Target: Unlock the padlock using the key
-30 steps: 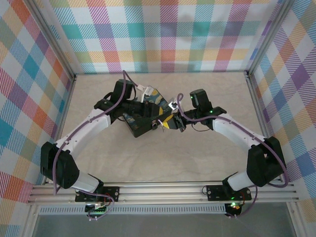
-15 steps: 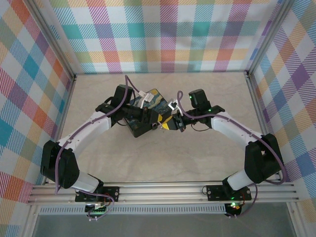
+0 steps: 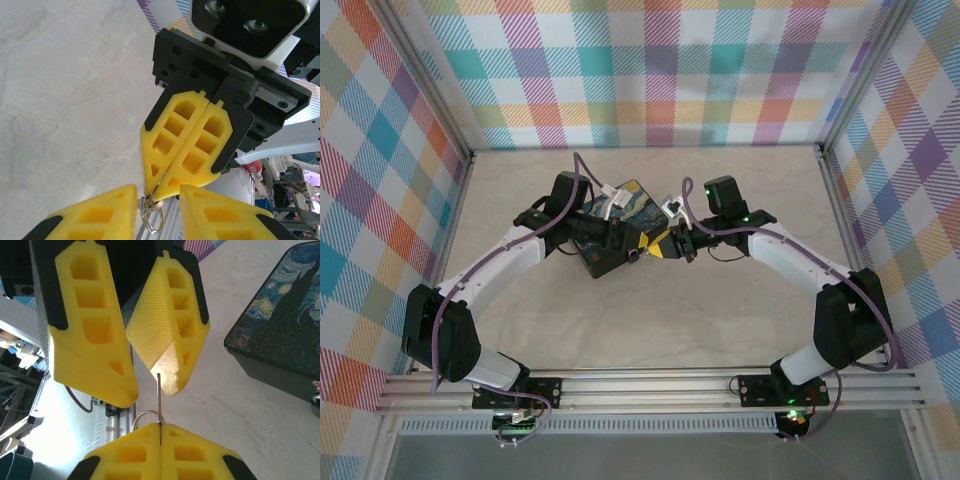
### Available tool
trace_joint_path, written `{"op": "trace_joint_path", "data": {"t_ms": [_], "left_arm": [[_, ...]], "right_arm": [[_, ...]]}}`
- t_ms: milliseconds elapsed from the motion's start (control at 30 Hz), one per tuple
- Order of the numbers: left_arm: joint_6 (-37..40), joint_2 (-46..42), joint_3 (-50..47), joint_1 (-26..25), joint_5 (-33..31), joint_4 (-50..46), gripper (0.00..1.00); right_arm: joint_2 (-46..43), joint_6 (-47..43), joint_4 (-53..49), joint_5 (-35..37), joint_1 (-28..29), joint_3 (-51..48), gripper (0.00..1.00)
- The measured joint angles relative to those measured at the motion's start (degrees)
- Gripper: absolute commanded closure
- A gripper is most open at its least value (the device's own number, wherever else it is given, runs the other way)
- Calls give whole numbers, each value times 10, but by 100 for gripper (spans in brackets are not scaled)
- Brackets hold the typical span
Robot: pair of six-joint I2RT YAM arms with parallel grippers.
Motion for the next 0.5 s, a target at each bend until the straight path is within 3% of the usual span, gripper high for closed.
{"op": "trace_joint_path", "data": {"t_ms": [100,333,500], "left_arm": [[2,0,0,0,-1,0,86],[2,6,0,-1,0,-2,87],[7,7,0,-1,0,-3,100]], "right_arm": [[3,0,-3,-3,0,4,100],[4,0,-3,-8,0,4,100],[5,0,-5,-9,0,4,100]]}}
